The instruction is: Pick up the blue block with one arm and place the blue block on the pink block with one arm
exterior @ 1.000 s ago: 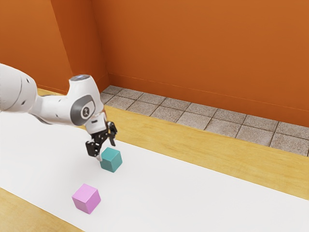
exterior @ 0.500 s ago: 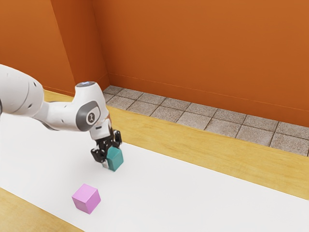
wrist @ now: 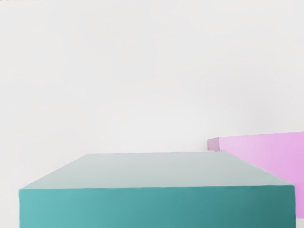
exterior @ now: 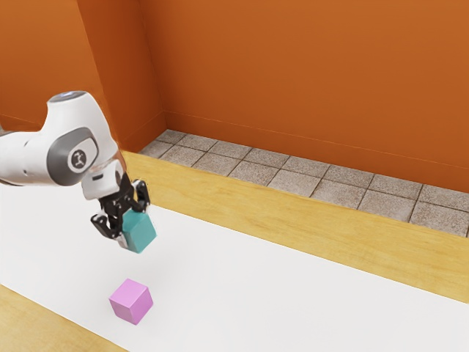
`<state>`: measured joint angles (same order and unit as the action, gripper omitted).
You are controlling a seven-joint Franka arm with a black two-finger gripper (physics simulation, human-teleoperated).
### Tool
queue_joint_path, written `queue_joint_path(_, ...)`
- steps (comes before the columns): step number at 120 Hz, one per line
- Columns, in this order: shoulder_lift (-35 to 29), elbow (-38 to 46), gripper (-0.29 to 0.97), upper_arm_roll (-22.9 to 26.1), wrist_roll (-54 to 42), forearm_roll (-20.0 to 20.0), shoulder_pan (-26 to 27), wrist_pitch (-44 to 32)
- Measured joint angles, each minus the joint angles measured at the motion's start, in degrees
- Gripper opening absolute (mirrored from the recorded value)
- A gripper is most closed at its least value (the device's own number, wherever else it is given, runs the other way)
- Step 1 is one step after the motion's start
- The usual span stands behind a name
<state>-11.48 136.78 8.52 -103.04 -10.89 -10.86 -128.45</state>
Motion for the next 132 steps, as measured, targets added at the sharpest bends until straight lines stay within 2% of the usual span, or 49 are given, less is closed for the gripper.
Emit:
queue_joint_path(23, -7.95, 8.13, 0.34, 0.0, -0.3, -1.22, 0.11, 2.74)
queue_joint_path(42, -5.14, 9.29, 0.35, 0.23, -0.4, -1.47, 2.74, 0.96)
queue_joint_path(52, -5.74, 10.97, 0.35, 0.26, -0.38, -1.54, 3.4, 0.46)
queue_joint_path(71, -7.95, 13.34, 0.35, 0.19, -0.34, -1.61, 3.37, 0.81)
queue_joint_path(132, -4.11, 13.51, 0.35, -0.01, -0.29, -1.39, 2.84, -1.2)
